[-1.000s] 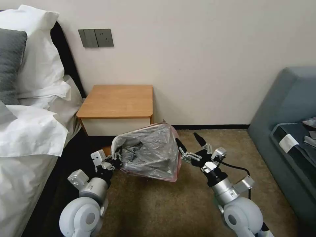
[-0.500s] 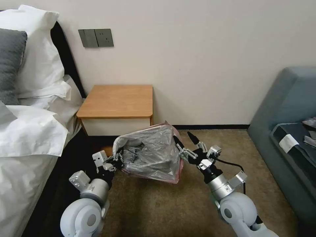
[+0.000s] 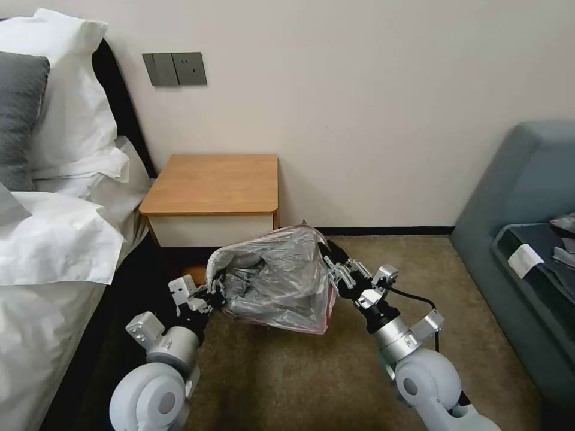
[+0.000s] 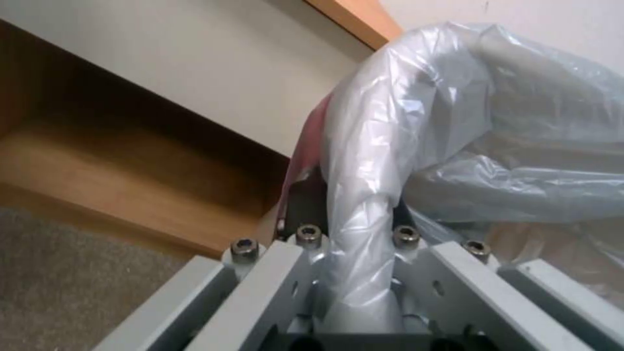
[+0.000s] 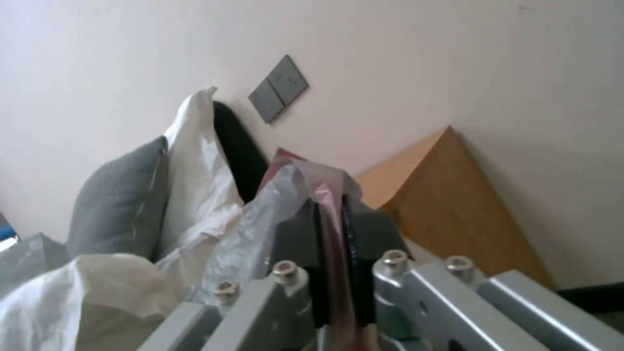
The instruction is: Pick up the garbage bag from the table and place it over the trash can.
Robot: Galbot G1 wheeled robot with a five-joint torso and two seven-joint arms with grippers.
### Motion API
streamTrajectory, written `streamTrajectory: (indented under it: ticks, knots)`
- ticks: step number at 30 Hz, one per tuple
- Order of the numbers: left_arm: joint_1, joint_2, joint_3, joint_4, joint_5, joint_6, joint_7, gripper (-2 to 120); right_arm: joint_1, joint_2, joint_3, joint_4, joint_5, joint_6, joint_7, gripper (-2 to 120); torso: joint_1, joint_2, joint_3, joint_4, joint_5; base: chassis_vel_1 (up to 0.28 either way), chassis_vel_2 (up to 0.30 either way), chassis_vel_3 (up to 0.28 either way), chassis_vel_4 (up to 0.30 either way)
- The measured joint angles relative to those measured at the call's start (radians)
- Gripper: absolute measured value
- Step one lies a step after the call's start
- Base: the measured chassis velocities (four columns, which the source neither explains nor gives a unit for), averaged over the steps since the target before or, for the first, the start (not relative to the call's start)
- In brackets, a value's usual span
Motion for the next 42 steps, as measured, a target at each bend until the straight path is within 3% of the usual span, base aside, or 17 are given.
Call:
streamTrajectory:
  ticks: [12,23,34,36,42]
  knots:
    - [0.001,-0.001,0.004,0.005,0.009,-0.004,0.009,2,0.009,0.02,-0.011,0.019,0.065,-0.009,0.039,3,0.0,0.0,0.0,0.0,0.0,0.0,0.0,0.0,0.0]
    - [0.001,-0.001,0.006,0.007,0.015,-0.006,0.01,2,0.006,0.021,-0.006,0.015,0.004,-0.002,0.025,3,0.0,0.0,0.0,0.0,0.0,0.0,0.0,0.0,0.0]
    - [-0.002,-0.002,0.005,0.007,0.014,-0.007,0.008,2,0.007,0.032,-0.003,0.011,-0.039,0.01,0.026,44,0.0,0.0,0.0,0.0,0.0,0.0,0.0,0.0,0.0]
    - [-0.002,-0.002,0.004,0.008,0.014,-0.008,0.008,2,0.006,0.033,-0.002,0.012,-0.039,0.011,0.026,46,0.0,0.0,0.0,0.0,0.0,0.0,0.0,0.0,0.0]
    - [-0.001,-0.004,0.005,0.011,0.015,-0.009,0.006,2,0.005,0.039,-0.001,0.019,-0.039,0.013,0.026,32,0.0,0.0,0.0,0.0,0.0,0.0,0.0,0.0,0.0]
